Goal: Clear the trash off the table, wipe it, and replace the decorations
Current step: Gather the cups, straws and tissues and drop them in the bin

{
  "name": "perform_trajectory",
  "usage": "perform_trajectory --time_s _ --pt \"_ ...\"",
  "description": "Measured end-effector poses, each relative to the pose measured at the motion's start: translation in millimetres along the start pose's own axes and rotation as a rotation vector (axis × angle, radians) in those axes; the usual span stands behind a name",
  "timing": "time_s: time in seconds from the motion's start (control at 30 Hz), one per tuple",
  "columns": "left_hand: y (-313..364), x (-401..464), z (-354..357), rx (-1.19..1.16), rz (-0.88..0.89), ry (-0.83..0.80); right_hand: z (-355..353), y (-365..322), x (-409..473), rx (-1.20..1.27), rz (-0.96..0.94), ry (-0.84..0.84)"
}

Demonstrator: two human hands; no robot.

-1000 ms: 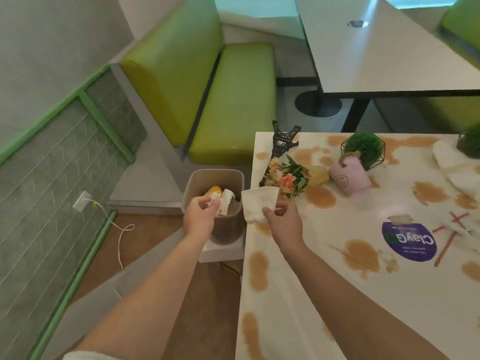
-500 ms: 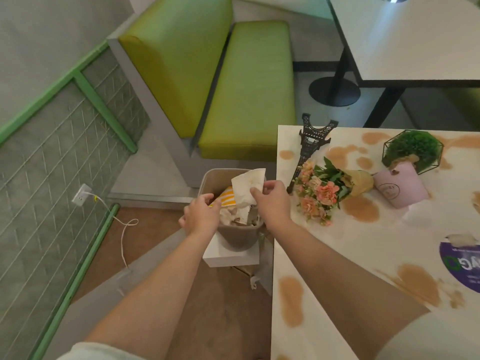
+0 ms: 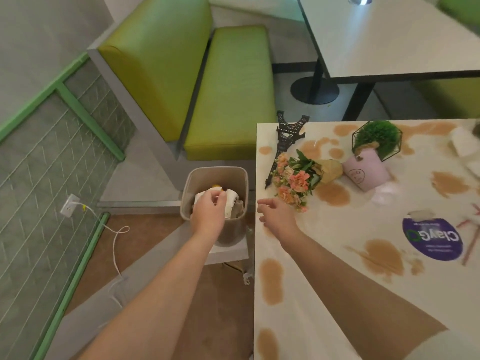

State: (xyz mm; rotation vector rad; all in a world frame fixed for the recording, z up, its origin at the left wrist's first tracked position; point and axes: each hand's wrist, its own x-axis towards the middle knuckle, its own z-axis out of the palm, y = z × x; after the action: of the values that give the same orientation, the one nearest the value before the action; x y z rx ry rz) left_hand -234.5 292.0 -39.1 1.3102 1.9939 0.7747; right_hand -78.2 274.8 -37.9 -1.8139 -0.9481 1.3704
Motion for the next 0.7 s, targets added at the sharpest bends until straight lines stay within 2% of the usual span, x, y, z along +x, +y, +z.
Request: perform_trajectory --time_s 0.3,0.7 --pt "76.0 -114.9 78.6 -0.072 0.137 -0.225 -146.9 32.5 -71.0 -0.062 -0.114 0.154" --pt "146.9 -295.2 230.7 -0.025 0.293 -0.517 -348.0 142.3 -167.8 -0.142 -0.045 0.348"
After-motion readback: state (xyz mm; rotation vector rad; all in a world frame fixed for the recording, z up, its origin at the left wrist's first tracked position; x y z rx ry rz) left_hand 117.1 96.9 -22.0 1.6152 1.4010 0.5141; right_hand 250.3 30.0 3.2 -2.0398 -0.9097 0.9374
